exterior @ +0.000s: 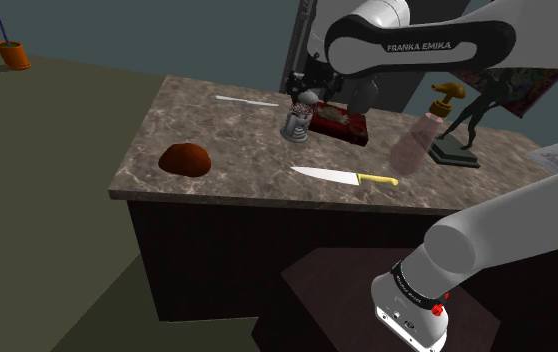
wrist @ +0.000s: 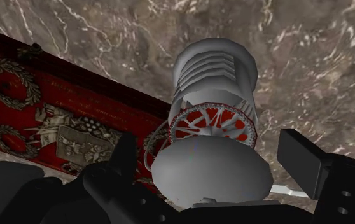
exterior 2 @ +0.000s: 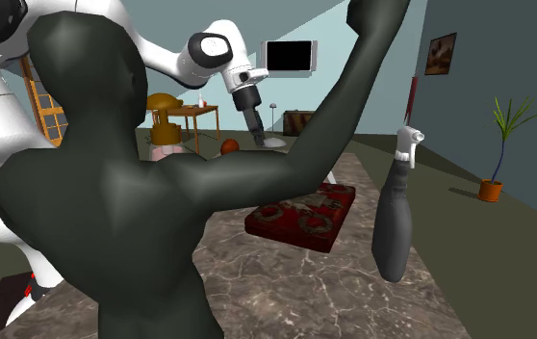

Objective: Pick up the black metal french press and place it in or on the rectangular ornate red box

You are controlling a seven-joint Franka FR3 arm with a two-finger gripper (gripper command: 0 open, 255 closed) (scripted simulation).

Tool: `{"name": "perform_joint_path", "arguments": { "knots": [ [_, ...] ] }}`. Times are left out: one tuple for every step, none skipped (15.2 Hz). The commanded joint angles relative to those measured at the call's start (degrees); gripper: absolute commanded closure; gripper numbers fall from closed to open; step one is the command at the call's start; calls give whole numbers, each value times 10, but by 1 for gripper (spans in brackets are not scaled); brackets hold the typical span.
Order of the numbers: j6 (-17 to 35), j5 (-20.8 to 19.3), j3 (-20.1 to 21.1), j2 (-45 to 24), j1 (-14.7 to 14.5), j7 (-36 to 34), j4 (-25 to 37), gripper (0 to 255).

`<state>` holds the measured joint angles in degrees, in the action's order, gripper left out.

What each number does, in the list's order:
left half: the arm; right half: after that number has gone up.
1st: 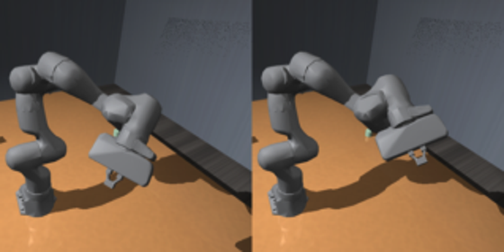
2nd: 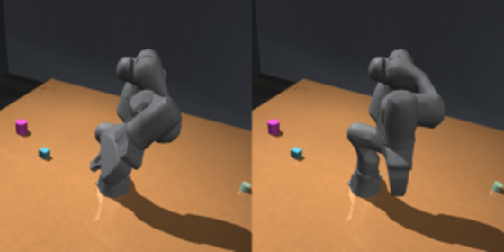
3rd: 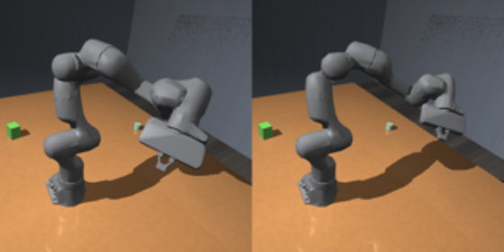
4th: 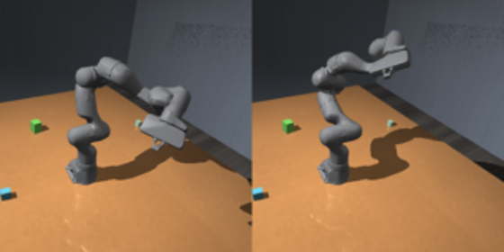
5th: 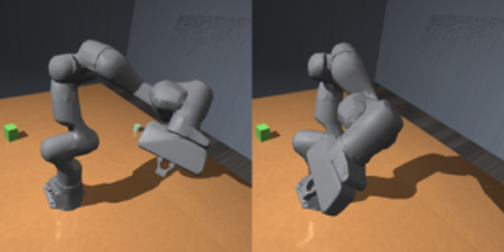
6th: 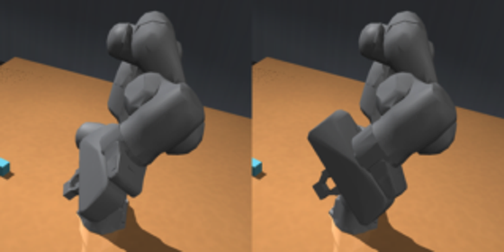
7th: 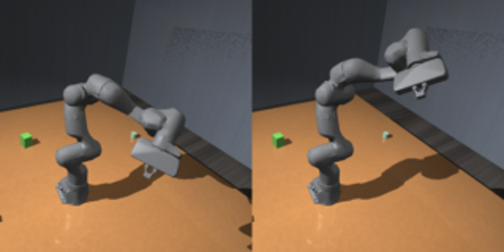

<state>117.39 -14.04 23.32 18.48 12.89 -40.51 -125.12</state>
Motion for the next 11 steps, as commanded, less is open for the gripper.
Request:
{"name": "perform_joint_path", "arguments": {
  "knots": [
    [15, -5, 0, -6, 2, -4, -9, 0],
    [26, -8, 0, -11, 4, -6, -16, 0],
    [26, -8, 0, -11, 4, -6, -16, 0],
    [26, -8, 0, -11, 4, -6, -16, 0],
    [26, -8, 0, -11, 4, -6, -16, 0],
    [26, -8, 0, -11, 4, -6, -16, 0],
    [26, -8, 0, -11, 4, -6, -16, 0],
    [26, -8, 0, -11, 4, -6, -16, 0],
    [26, -8, 0, -11, 4, -6, -16, 0],
    [26, -8, 0, -11, 4, -6, -16, 0],
    [26, -8, 0, -11, 4, -6, -16, 255]
  ]
}}
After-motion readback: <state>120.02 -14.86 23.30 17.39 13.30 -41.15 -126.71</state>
